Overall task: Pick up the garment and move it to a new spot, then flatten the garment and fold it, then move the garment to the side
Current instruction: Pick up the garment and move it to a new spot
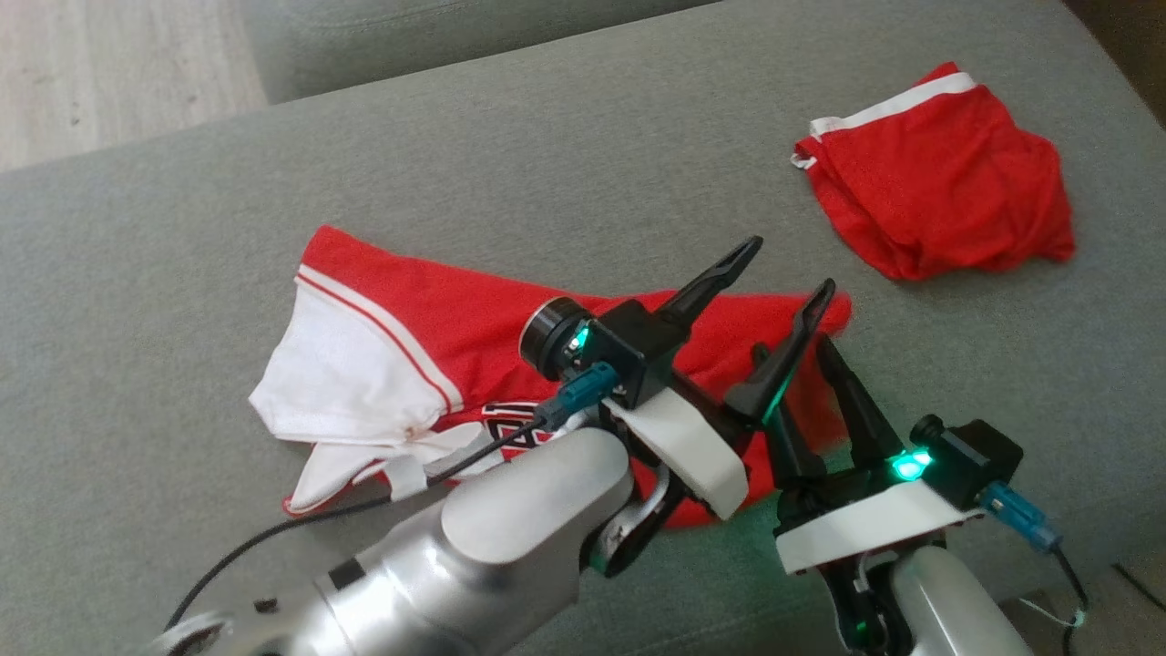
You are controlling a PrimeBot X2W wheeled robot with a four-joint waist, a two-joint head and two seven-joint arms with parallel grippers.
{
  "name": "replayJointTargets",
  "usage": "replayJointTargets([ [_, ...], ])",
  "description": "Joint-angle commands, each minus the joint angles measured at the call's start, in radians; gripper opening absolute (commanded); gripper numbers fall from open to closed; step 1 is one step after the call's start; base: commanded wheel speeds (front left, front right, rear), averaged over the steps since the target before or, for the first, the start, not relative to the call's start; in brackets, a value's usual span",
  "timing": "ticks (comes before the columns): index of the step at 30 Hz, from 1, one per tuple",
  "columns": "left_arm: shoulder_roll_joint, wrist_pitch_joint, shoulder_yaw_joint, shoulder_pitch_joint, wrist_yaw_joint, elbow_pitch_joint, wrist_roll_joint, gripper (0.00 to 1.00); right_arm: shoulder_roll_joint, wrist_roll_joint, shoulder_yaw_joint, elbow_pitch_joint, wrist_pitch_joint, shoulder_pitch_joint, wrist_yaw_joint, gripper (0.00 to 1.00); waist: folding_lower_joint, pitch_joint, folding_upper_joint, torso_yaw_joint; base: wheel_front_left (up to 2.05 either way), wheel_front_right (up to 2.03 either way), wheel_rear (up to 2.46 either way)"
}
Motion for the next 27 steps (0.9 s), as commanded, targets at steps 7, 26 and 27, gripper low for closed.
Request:
replayJointTargets([
  [7,0.006,-0.032,-0.007,-0.112,0.026,0.042,-0.047,1.00,-0.002,-0.003,0.001,-0.040,-0.011,-0.022,0.004,1.00,-0.0001,-0.003,0.0000,0.078,0.00,0.00,0.00],
  [26,0.302,-0.038,0.499,0.412,0.104,-0.156,0.216,1.00,-0.002,-0.033,-0.054,-0.044,-0.011,0.050,0.004,1.00,-0.0001,-0.107,0.0000,0.308,0.00,0.00,0.00],
  [27,0.298,-0.038,0.515,0.456,0.106,-0.174,0.221,1.00,-0.002,-0.034,-0.051,-0.043,-0.011,0.053,0.004,1.00,-0.0001,-0.109,0.0000,0.311,0.00,0.00,0.00],
])
